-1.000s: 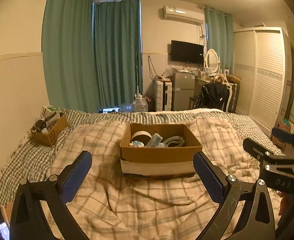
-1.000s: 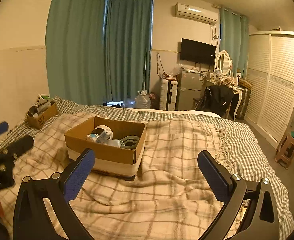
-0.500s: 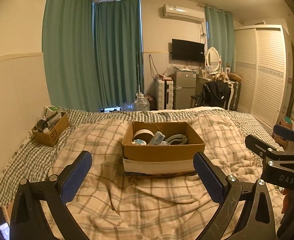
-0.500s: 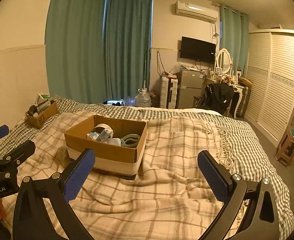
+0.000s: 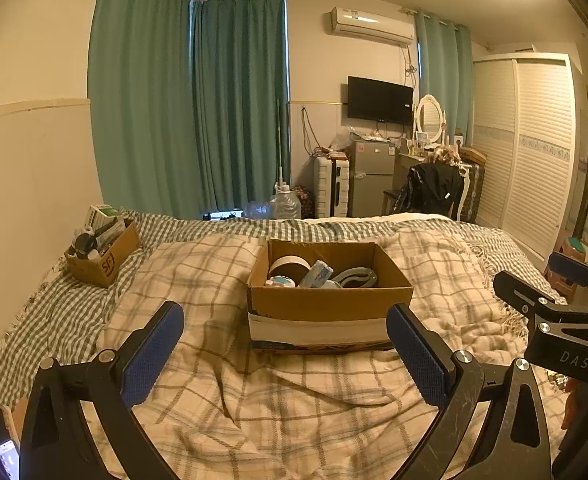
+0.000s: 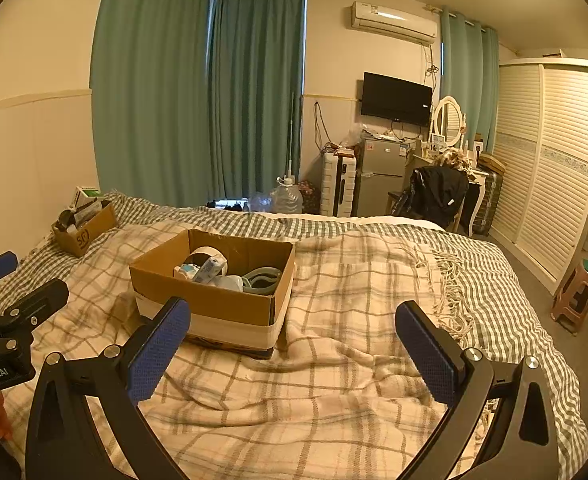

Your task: Organize objects

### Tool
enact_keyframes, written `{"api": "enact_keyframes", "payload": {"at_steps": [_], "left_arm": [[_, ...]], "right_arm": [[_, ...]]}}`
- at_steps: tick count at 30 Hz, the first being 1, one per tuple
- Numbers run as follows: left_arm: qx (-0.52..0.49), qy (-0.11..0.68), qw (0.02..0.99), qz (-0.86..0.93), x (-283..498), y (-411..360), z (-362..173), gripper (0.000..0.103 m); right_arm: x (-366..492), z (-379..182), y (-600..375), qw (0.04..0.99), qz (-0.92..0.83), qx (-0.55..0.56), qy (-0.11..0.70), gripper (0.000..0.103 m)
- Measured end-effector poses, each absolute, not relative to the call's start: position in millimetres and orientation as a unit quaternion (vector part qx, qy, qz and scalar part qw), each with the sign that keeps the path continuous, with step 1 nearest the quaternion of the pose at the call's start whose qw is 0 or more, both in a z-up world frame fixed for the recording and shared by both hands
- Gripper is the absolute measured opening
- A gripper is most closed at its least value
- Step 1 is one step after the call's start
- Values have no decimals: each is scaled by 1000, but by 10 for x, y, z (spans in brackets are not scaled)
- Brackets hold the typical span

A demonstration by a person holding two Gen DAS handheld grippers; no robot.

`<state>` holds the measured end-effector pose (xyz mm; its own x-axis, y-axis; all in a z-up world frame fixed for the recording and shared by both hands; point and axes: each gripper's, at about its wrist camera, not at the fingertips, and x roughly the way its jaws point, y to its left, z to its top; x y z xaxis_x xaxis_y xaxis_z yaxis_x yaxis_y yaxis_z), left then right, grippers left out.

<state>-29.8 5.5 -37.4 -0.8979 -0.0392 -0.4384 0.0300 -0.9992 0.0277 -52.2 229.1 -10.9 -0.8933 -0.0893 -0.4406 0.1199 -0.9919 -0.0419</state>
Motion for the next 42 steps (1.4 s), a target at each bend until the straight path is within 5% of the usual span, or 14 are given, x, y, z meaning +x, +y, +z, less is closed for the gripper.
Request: {"api": "enact_keyframes", "payload": {"at_steps": [42], "left_arm": [[234,6,21,-972,-286,15,-367,103]], "right_arm": [[-534,-144,2265,54,-972,227,36,103]]}}
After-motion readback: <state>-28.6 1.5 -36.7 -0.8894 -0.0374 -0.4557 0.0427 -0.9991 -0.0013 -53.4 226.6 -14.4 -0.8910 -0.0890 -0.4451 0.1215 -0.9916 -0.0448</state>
